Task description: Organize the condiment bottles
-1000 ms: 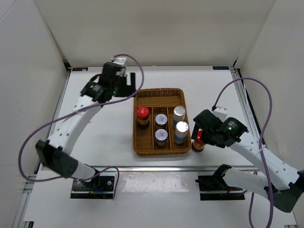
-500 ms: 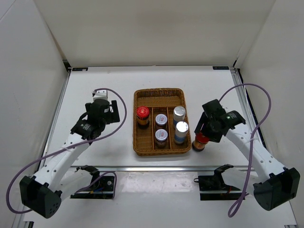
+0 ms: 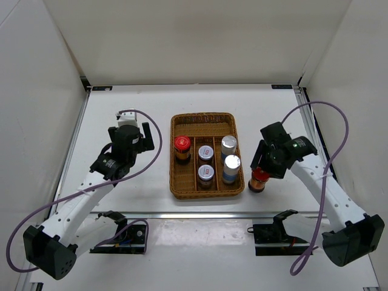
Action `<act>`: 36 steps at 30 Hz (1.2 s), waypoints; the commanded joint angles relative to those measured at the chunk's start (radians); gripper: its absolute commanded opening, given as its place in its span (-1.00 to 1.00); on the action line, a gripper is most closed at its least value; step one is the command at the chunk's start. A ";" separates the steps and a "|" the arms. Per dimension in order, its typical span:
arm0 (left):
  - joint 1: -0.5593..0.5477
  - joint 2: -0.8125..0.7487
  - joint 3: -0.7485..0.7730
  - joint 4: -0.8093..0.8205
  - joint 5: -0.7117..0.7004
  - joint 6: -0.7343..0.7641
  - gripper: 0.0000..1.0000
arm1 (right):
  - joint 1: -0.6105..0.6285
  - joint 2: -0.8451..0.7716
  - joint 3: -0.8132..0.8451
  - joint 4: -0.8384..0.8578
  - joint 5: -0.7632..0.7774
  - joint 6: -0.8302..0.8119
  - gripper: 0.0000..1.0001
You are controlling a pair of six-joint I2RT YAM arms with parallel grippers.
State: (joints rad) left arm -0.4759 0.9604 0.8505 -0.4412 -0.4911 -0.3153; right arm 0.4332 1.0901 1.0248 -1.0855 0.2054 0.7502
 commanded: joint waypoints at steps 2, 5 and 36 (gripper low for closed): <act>-0.006 -0.028 0.028 0.016 -0.023 -0.005 0.98 | -0.002 -0.048 0.198 -0.111 0.097 -0.022 -1.00; -0.006 -0.028 0.028 0.016 -0.023 -0.005 0.98 | -0.002 -0.059 0.262 -0.152 0.097 -0.032 -1.00; -0.006 -0.019 0.028 0.016 -0.032 -0.005 0.98 | 0.545 0.270 0.708 0.148 -0.077 -0.175 -1.00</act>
State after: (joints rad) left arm -0.4774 0.9508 0.8505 -0.4400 -0.5060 -0.3153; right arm 0.9398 1.3258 1.6482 -1.0874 0.1089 0.6014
